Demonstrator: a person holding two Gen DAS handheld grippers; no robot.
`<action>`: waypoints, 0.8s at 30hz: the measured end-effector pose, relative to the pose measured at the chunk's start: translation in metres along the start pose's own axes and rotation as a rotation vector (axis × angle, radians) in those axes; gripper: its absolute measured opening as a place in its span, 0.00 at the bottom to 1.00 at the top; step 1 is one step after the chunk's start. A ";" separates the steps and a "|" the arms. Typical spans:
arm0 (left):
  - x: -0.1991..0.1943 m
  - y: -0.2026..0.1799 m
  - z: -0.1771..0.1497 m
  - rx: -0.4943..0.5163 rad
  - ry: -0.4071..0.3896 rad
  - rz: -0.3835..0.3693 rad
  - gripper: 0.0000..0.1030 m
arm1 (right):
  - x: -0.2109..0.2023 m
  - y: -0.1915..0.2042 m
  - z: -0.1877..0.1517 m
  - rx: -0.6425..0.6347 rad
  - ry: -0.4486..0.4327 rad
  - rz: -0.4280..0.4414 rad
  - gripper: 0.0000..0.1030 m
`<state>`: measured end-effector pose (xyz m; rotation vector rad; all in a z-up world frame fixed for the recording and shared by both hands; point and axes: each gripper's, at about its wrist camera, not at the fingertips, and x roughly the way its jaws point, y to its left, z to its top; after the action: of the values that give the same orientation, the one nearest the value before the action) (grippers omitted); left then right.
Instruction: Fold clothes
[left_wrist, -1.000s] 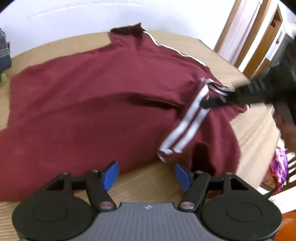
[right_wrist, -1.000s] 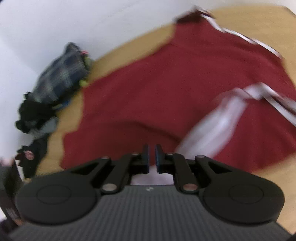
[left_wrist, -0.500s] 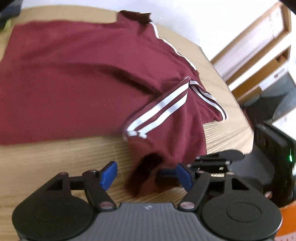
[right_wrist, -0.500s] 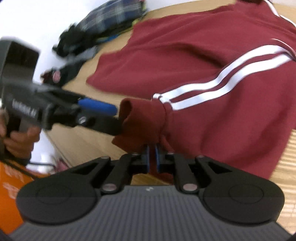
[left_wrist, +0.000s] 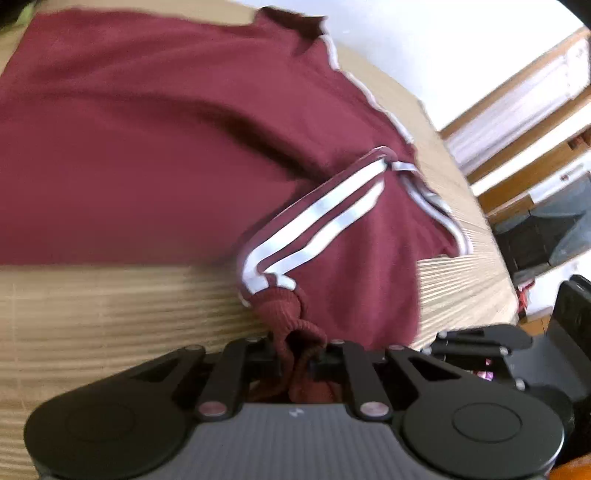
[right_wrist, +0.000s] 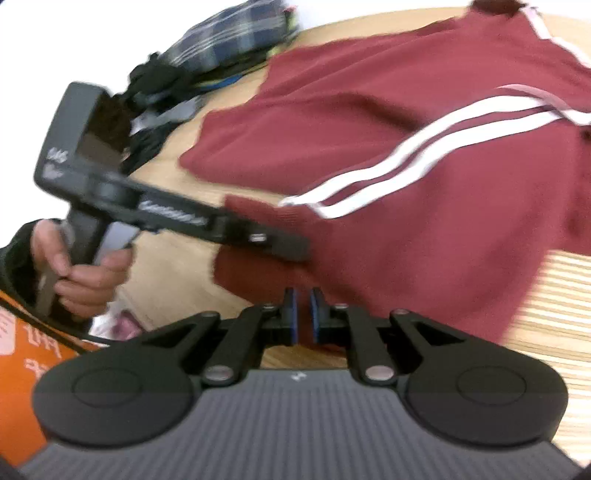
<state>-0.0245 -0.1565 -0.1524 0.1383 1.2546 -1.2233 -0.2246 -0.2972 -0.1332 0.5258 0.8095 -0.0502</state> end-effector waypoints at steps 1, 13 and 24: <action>-0.006 -0.009 0.008 0.029 -0.009 -0.014 0.12 | -0.010 -0.007 -0.001 0.016 -0.026 -0.013 0.12; -0.114 -0.126 0.158 0.538 -0.320 0.244 0.12 | -0.049 -0.101 -0.006 0.335 -0.291 -0.115 0.12; -0.114 -0.190 0.214 0.783 -0.340 0.281 0.12 | 0.050 -0.128 0.087 0.398 -0.285 0.159 0.12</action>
<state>-0.0107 -0.3080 0.1149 0.6260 0.3974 -1.3598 -0.1614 -0.4419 -0.1734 0.9350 0.4755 -0.1383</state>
